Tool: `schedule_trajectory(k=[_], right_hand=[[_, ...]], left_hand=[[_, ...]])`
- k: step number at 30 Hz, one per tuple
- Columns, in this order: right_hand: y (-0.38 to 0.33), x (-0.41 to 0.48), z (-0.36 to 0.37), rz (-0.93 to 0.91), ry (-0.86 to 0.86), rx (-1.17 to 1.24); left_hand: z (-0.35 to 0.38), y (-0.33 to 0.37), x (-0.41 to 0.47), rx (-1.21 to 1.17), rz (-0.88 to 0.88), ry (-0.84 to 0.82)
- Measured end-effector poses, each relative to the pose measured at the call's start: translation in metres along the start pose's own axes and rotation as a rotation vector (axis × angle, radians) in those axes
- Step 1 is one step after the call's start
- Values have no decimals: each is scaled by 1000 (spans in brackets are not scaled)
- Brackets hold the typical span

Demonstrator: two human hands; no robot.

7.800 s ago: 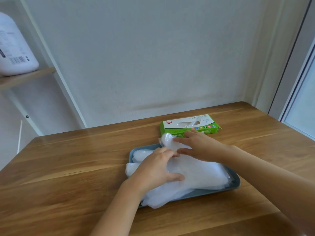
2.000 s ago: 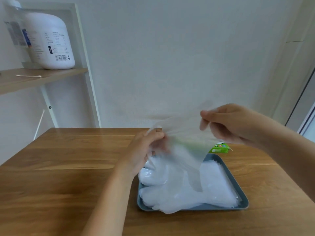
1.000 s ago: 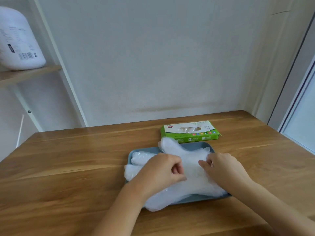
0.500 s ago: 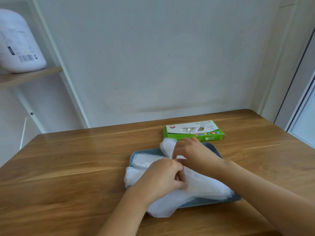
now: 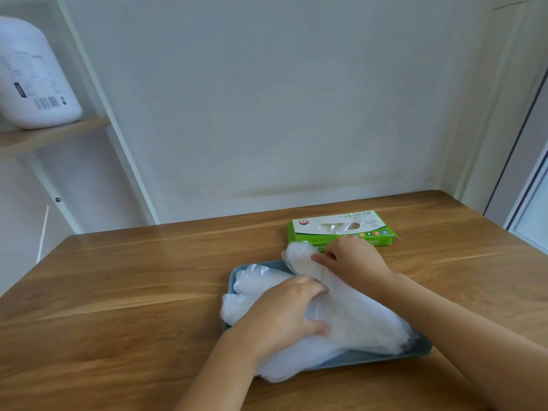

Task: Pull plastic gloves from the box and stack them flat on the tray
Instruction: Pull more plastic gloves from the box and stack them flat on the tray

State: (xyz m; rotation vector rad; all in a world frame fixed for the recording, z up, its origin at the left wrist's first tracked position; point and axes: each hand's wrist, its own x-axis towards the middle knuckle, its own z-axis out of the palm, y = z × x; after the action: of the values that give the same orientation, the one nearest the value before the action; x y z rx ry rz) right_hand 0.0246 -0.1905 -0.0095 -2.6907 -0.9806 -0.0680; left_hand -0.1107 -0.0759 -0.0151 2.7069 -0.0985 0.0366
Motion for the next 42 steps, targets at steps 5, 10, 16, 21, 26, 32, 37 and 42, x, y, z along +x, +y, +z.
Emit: schedule_trajectory(k=[5,10,16,21,26,32,37,42], right_hand=[[-2,-5,-6,-47,190,18],[-13,-49,-9,-324,146,133],[16,-69,-1,-443,-379,23],[42,-57,-20,-395,-535,-237],[52,-45,-46,-286,-699,-264],[63,-32,-50,-286,-706,-304],[65,-24,-66,-244,-693,-197],[69,16,-71,-214,-208,220]], left_hand=[[6,-12,0,94,-132,-231],[11,-16,3,151,-156,-282],[8,-16,2,164,-186,-313],[-5,-18,-3,191,-246,-390],[-32,-24,-10,366,-335,-529],[-50,-38,-9,505,-411,-669],[-74,-39,-6,367,-382,-668],[-100,-40,21,180,-309,-269]])
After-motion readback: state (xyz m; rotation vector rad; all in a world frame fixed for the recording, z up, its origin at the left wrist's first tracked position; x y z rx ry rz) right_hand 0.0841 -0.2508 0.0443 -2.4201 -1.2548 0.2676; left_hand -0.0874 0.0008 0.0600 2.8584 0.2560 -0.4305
